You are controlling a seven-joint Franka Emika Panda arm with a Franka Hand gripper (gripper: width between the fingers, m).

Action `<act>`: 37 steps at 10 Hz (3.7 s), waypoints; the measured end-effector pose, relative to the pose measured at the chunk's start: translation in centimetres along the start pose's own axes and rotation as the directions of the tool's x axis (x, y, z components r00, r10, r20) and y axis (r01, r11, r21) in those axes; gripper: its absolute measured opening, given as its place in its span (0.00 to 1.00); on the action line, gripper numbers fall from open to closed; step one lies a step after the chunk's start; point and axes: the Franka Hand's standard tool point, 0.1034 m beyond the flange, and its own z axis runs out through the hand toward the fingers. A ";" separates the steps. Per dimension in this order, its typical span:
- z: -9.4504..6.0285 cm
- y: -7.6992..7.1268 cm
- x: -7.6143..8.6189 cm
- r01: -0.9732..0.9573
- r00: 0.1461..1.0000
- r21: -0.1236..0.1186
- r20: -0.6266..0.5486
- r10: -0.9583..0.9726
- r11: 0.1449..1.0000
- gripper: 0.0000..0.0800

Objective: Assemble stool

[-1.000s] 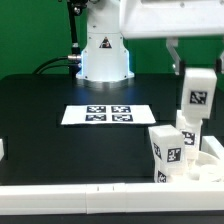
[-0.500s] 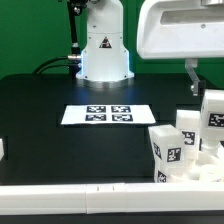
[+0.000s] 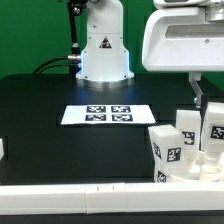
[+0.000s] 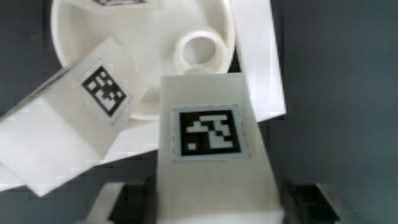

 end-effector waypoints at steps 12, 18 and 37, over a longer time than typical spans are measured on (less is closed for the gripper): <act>2.6 -0.4 -1.2 0.007 1.000 -0.009 -0.015 -0.007 1.000 0.41; 2.4 0.3 -0.3 -0.033 0.999 0.009 -0.011 0.034 0.999 0.67; 4.4 0.8 -1.3 -0.693 0.721 0.014 -0.009 0.693 0.721 0.43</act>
Offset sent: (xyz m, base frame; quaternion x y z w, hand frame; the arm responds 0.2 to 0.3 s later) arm -0.0016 -0.0010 -0.0043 -0.0080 0.0034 -0.0020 1.0000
